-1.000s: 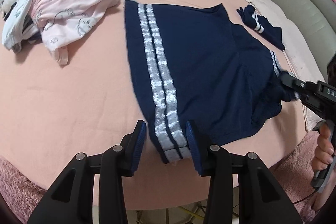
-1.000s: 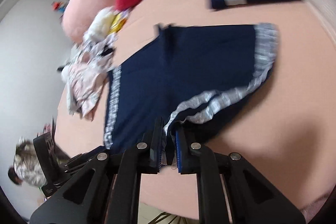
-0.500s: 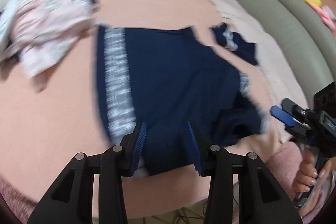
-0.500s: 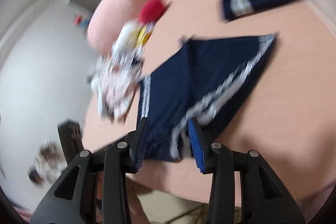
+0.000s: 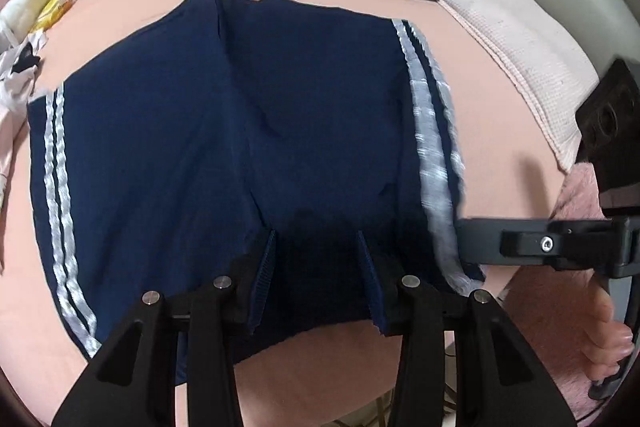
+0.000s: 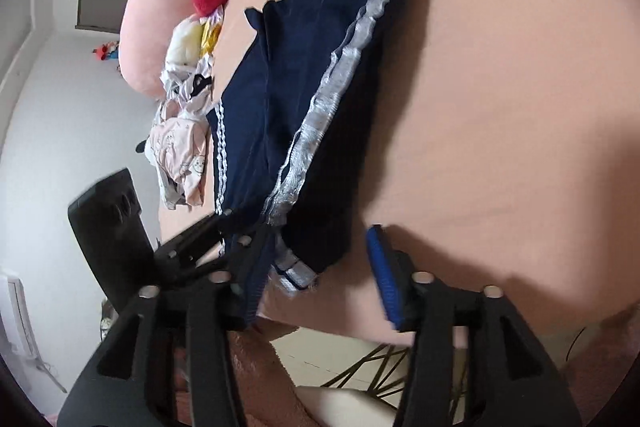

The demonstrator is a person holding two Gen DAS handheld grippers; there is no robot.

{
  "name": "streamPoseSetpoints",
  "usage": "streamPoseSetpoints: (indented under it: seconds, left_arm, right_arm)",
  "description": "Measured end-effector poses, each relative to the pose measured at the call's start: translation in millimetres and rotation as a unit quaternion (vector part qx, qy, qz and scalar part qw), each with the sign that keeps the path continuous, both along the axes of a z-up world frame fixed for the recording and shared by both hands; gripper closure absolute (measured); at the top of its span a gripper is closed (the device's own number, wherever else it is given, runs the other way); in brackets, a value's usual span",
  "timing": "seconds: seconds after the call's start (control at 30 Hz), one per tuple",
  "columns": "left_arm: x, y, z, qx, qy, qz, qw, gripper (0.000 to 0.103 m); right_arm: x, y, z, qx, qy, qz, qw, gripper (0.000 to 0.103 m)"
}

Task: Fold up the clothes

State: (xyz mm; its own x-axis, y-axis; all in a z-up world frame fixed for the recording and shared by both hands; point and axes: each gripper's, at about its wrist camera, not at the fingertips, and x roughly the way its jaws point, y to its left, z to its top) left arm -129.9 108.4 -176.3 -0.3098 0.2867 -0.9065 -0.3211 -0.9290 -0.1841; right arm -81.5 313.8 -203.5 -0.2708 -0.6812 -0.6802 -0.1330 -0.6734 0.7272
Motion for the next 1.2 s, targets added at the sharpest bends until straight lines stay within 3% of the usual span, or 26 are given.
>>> streamPoseSetpoints:
  seconds: [0.2, 0.3, 0.37, 0.43, 0.47, 0.5, 0.57, 0.63, 0.67, 0.73, 0.8, 0.9, 0.97, 1.1, 1.2]
  left_arm:
    - [4, -22, 19, 0.031, 0.018, 0.032, 0.9988, 0.060]
    - [9, -47, 33, 0.036, 0.034, 0.064, 0.9967, 0.060]
    - [9, -64, 30, 0.019, 0.032, 0.082, 0.9960, 0.060]
    - [7, -78, 17, -0.025, 0.015, 0.096, 0.9949, 0.060]
    - [6, -85, 10, -0.049, 0.005, 0.101, 0.9936, 0.060]
    - [5, -89, 6, -0.061, -0.001, 0.106, 0.9925, 0.060]
    - [7, -105, 6, -0.052, -0.010, 0.120, 0.9914, 0.058]
    - [10, -123, 8, -0.041, -0.017, 0.134, 0.9899, 0.058]
    - [12, -130, 9, -0.038, -0.015, 0.140, 0.9893, 0.059]
    - [19, -141, 19, 0.006, 0.000, 0.149, 0.9889, 0.060]
    - [21, -148, 26, 0.016, 0.011, 0.152, 0.9882, 0.060]
    - [17, -156, 9, -0.064, -0.014, 0.160, 0.9849, 0.060]
    - [17, -164, 1, -0.082, -0.028, 0.167, 0.9822, 0.058]
    - [24, -173, 10, -0.035, -0.010, 0.179, 0.9832, 0.059]
    - [29, -180, 17, 0.001, 0.004, 0.188, 0.9822, 0.059]
  right_arm:
    - [-1, -18, 12, 0.042, 0.021, 0.030, 0.998, 0.048]
    - [5, -19, 23, 0.077, 0.039, 0.037, 0.996, 0.036]
    - [7, -24, 23, 0.092, 0.057, 0.049, 0.993, 0.037]
    - [4, -31, 17, 0.108, 0.056, 0.064, 0.991, 0.068]
    - [2, -31, 12, 0.132, 0.047, 0.059, 0.988, 0.091]
    - [0, -31, 7, 0.155, 0.038, 0.054, 0.986, 0.093]
    - [-1, -15, 8, 0.157, 0.039, 0.031, 0.986, 0.093]
    - [0, -3, 20, 0.216, 0.061, 0.016, 0.974, 0.093]
    - [0, 2, 24, 0.223, 0.065, 0.015, 0.972, 0.093]
    - [-1, 6, 24, 0.220, 0.059, 0.009, 0.974, 0.093]
    - [0, 1, 24, 0.232, 0.060, 0.010, 0.971, 0.093]
    - [1, 3, 29, 0.203, 0.061, 0.002, 0.977, 0.093]
    - [0, 0, 32, 0.189, 0.062, -0.004, 0.980, 0.093]
    - [-13, -22, 40, 0.170, 0.075, 0.001, 0.983, 0.093]
    - [-34, -57, 59, 0.141, 0.116, 0.048, 0.982, 0.093]
